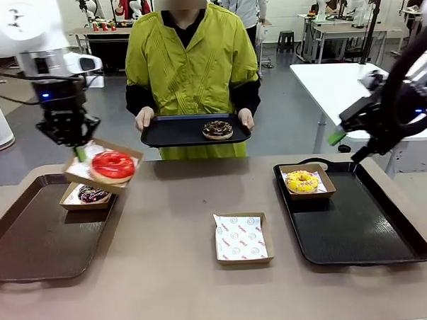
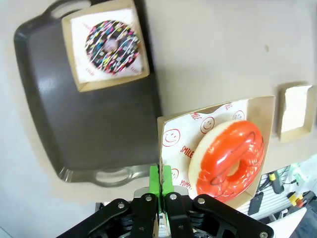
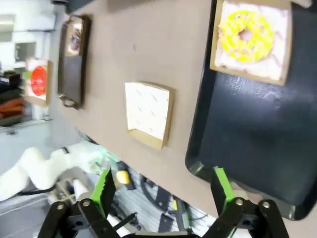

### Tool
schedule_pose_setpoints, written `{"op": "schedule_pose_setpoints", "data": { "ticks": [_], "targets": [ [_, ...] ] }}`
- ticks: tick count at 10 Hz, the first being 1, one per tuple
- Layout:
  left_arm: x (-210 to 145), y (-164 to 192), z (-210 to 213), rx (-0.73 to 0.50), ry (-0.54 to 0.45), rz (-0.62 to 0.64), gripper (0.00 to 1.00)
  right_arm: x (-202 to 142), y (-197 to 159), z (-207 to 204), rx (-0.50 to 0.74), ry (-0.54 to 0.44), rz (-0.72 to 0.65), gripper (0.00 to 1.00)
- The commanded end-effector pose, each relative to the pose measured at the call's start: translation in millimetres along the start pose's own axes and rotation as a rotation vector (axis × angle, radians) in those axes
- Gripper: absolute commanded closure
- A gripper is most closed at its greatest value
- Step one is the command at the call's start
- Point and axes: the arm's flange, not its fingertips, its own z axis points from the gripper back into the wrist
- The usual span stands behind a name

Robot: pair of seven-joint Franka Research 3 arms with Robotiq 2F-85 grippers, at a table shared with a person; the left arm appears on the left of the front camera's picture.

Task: Individually package the donuts and arrange them on the tray.
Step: Place the picked Paper togo box on the Handle tray while simultaneously picking up another Paper togo box from the table with the other hand.

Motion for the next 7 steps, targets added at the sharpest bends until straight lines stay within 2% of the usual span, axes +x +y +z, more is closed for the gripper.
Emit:
{"op": "schedule_pose_setpoints", "data": {
  "ticks": [1, 4, 7],
  "targets": [
    [-21.2, 26.6, -10.9, 0.016, 0.007, 0.009, 0.99, 7.9, 22.5, -31.5, -0.144, 0.023, 0.002, 0.0],
    [-43.7, 64.2, -31.0, 0.041, -0.019, 0.034, 0.99, 18.0, 50.7, -86.5, -0.261, 0.043, 0.029, 0.0],
    [-54.8, 88.4, -46.6, 0.019, -0.032, 0.102, 0.99, 13.6, 56.7, -113.3, -0.282, 0.089, 0.038, 0.0]
  ]
}}
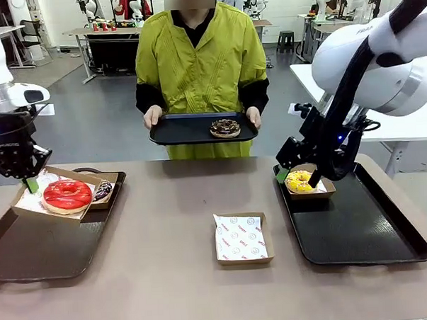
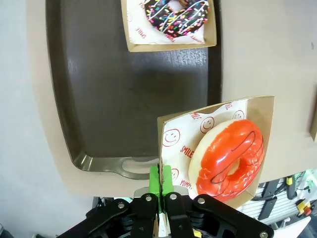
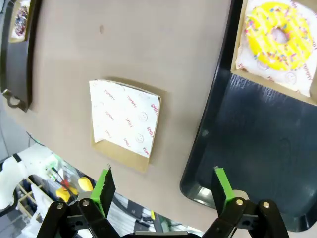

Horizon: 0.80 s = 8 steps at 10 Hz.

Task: Individually package the donuts and arrange them on the tray.
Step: Place the picked Paper togo box on the Handle tray while simultaneously picking up another Paper togo box from the table with the other hand.

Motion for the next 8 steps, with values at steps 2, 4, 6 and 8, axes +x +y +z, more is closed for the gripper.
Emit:
{"op": "schedule_pose_setpoints", "data": {
  "ticks": [2, 4, 6, 8],
  "targets": [
    [0.0, 0.0, 0.0, 0.0, 0.0, 0.0, 0.99, 0.0, 0.0, 0.0, 0.0, 0.0, 0.0, 0.0],
    [0.0, 0.0, 0.0, 0.0, 0.0, 0.0, 0.99, 0.0, 0.0, 0.0, 0.0, 0.0, 0.0, 0.0],
    [0.0, 0.0, 0.0, 0.0, 0.0, 0.0, 0.99, 0.0, 0.0, 0.0, 0.0, 0.0, 0.0, 0.0],
    [0.0, 0.0, 0.0, 0.0, 0.0, 0.0, 0.99, 0.0, 0.0, 0.0, 0.0, 0.0, 0.0, 0.0]
  ]
}}
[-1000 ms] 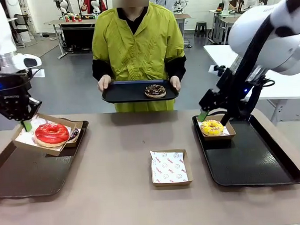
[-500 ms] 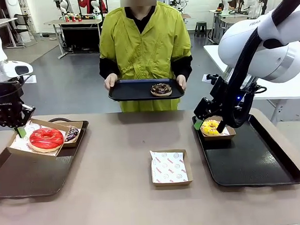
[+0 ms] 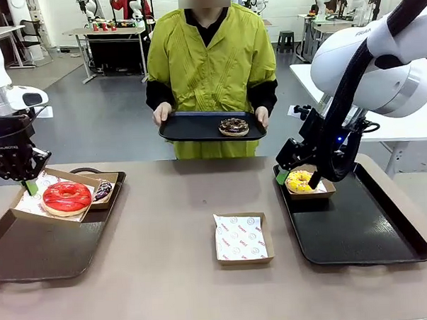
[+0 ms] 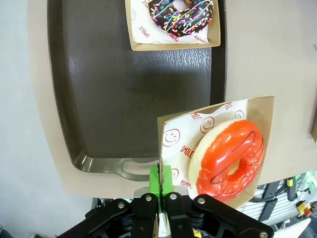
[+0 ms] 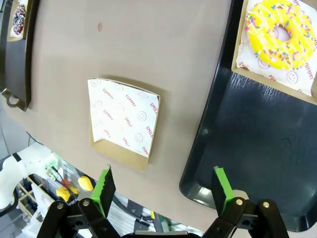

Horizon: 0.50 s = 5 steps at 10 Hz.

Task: Individually package the donuts and arrange them on the tray.
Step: Place the picked Paper togo box on the Handle tray while simultaneously picking up another Paper togo box from the table with the other hand.

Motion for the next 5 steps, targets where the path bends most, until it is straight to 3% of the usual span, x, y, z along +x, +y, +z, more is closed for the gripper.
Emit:
{"op": "schedule_pose_setpoints", "data": {
  "ticks": [1, 5],
  "targets": [
    [0.0, 0.0, 0.0, 0.0, 0.0, 0.0, 0.99, 0.0, 0.0, 0.0, 0.0, 0.0, 0.0, 0.0],
    [-4.0, 71.7, -3.8, -0.081, -0.078, -0.065, 0.99, 17.3, 57.0, -50.4, -0.218, 0.065, -0.144, 0.0]
  ]
}}
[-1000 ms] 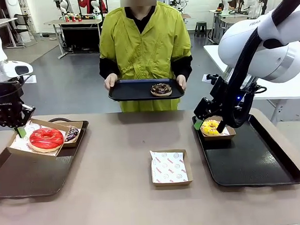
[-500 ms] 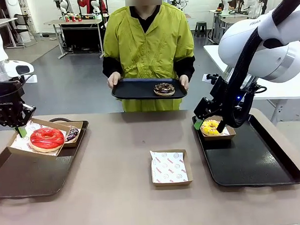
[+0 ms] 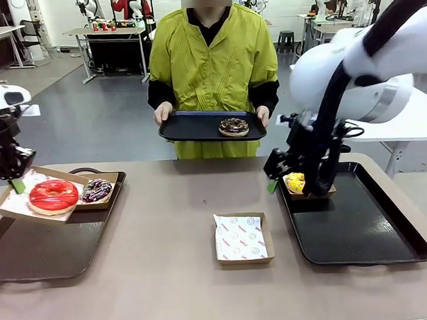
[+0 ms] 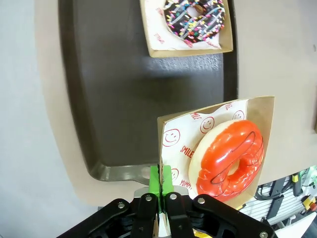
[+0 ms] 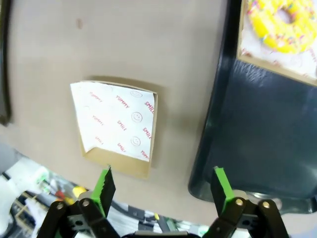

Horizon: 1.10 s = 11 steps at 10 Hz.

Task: Individually package the donuts and arrange them on the tray.
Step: Place the picked Paper togo box on the Handle tray while simultaneously picking up another Paper togo box from the table with the other hand.

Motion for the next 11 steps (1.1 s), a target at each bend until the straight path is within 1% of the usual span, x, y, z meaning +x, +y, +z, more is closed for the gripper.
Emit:
{"op": "schedule_pose_setpoints", "data": {
  "ticks": [1, 2, 4, 5, 6, 7, 8, 11],
  "targets": [
    [-6.5, 39.2, -9.5, -0.056, -0.041, -0.013, 0.99, 15.7, 31.2, -23.6, -0.093, 0.013, -0.093, 0.0],
    [-6.9, 54.4, -16.6, -0.07, -0.037, -0.016, 0.99, 17.0, 43.0, -37.6, -0.114, 0.008, -0.123, 0.0],
    [-6.2, 77.5, -30.1, -0.075, -0.023, -0.03, 0.99, 20.8, 60.1, -63.6, -0.169, -0.051, -0.201, 0.0],
    [-4.5, 85.2, -35.9, -0.077, -0.012, -0.037, 0.99, 20.1, 64.8, -71.3, -0.165, -0.061, -0.208, 0.0],
    [-2.4, 88.4, -41.2, -0.078, 0.001, -0.033, 0.99, 19.6, 66.6, -74.8, -0.167, -0.077, -0.24, 0.0],
    [-3.4, 83.9, -39.8, -0.077, 0.014, 0.001, 0.99, 17.9, 70.0, -68.9, -0.106, -0.091, -0.252, 0.0],
    [-7.2, 84.7, -37.4, -0.059, 0.01, -0.016, 0.99, 14.2, 59.4, -71.9, -0.141, -0.044, -0.2, 0.0],
    [-5.2, 83.9, -42.7, -0.061, 0.022, -0.016, 0.99, 15.6, 61.0, -72.1, -0.133, -0.056, -0.219, 0.0]
  ]
}}
